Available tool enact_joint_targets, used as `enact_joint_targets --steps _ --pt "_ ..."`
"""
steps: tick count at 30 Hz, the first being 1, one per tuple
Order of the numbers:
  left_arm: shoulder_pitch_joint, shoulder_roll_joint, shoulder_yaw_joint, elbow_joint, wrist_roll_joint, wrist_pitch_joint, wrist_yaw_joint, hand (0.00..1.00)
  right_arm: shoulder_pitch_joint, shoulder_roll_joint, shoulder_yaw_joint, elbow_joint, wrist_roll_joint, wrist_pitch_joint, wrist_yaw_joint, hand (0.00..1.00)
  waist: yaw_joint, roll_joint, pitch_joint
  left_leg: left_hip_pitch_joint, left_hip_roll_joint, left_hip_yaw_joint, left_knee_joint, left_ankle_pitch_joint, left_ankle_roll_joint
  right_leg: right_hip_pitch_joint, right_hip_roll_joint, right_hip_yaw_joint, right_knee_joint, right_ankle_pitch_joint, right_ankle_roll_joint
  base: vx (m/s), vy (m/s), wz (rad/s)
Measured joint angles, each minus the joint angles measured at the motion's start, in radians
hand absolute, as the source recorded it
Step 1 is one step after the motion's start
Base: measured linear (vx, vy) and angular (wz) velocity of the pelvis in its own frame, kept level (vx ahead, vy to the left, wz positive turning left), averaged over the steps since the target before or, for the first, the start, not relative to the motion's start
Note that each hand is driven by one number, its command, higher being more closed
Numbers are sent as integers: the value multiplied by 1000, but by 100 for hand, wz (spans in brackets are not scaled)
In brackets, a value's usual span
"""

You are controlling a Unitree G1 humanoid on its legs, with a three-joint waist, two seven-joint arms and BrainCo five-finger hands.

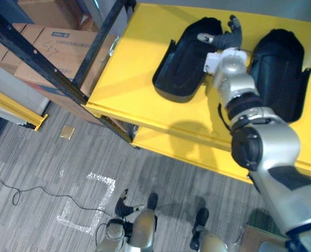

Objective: Walk over and take plastic housings, then place them on the shelf

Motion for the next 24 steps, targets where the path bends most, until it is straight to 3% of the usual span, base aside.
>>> enact_joint_targets --steps 11,24 --pt "-1 0 -4 -1 0 0 -9 0 6 4 -16 24 4 -2 23 0 1 -4 3 0 0 -10 -3 2 -1 0 2 -4 0 -3 -4 -1 0 0" --pt "-12 0 -5 -1 -1 0 -14 0 47 -1 -15 13 22 -40 18 0 0 -17 15 -1 2 -17 -8 6 -3 -1 3 -10 2 -5 -7 1 -1 1"
